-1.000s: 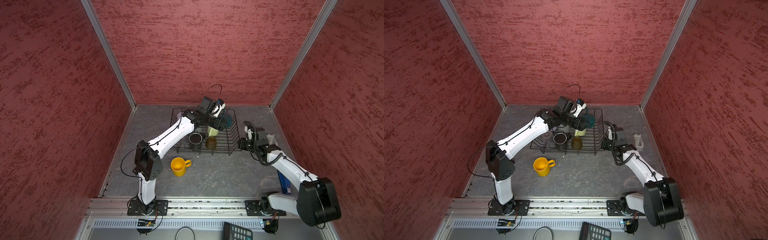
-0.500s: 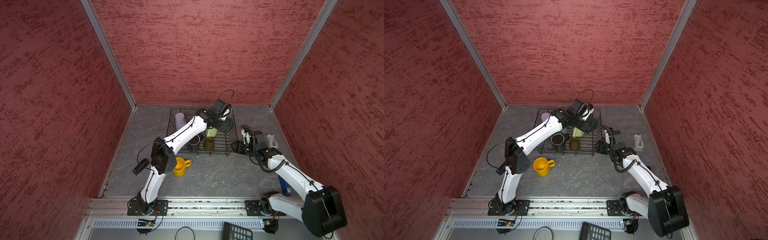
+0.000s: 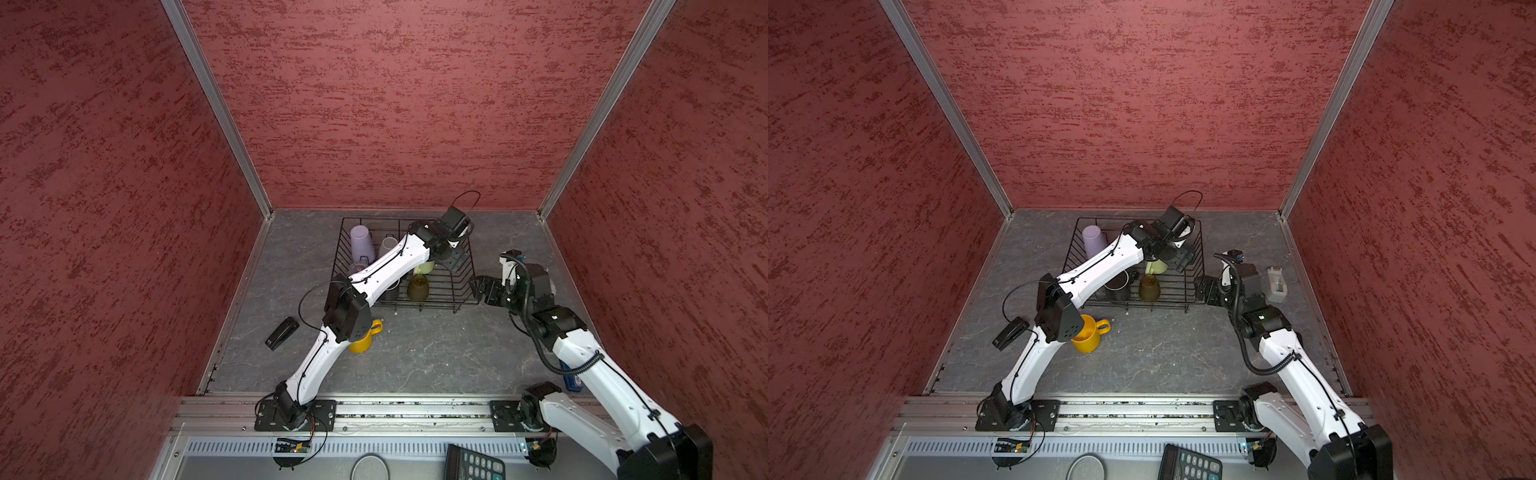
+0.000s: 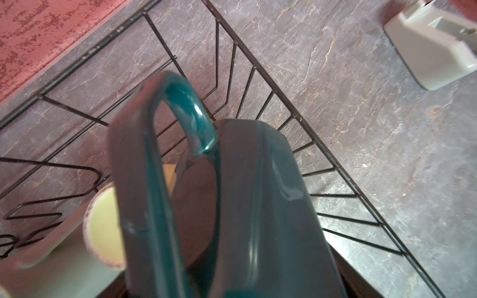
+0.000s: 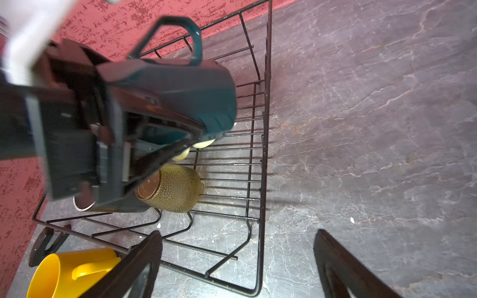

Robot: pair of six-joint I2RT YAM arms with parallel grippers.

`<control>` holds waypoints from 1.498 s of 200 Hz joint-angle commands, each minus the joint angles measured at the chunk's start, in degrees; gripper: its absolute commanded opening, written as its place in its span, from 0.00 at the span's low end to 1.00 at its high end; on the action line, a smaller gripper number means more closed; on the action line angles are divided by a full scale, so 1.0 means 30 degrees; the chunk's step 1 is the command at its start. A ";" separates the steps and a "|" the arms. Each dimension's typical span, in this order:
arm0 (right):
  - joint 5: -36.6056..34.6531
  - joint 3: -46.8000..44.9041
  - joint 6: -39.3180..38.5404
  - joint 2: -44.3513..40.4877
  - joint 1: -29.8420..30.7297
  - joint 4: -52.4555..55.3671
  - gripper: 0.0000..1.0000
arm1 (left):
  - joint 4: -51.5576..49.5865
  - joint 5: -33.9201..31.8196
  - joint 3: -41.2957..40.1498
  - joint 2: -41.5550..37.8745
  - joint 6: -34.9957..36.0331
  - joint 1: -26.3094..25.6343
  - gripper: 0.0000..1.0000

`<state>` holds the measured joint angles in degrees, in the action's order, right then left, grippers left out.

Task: Load cups into a dish rack
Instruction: Place the cup upside down at the dish rack.

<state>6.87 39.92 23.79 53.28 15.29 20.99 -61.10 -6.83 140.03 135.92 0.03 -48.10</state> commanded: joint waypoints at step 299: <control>0.0170 0.0839 0.0855 -0.1206 -0.0090 -0.0515 0.96 | 0.0211 -0.1225 0.1240 0.2398 0.1249 -0.0343 0.74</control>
<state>6.90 40.91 25.76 50.33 15.27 20.84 -62.08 -9.69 141.78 143.70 3.16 -48.93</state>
